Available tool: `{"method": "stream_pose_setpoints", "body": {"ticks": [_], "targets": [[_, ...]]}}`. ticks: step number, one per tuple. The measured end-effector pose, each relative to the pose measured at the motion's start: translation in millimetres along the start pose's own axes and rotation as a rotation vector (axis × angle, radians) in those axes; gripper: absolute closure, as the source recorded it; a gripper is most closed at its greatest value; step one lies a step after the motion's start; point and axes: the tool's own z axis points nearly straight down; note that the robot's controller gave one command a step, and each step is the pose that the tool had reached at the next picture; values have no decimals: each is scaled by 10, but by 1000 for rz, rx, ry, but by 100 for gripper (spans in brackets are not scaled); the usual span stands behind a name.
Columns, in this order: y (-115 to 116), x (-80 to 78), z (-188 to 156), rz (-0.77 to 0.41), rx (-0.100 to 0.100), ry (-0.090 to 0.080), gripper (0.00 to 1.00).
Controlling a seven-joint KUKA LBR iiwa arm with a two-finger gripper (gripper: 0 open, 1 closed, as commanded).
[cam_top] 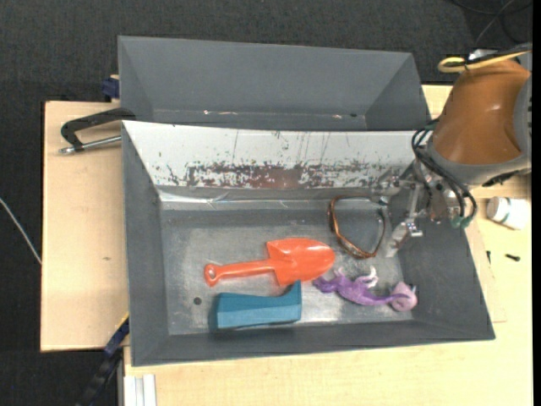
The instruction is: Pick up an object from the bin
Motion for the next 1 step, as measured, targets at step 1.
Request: {"method": "stream_pose_setpoints", "body": {"ticks": [1], "targets": [[168, 10, 752, -389, -1, 2, 100]]}}
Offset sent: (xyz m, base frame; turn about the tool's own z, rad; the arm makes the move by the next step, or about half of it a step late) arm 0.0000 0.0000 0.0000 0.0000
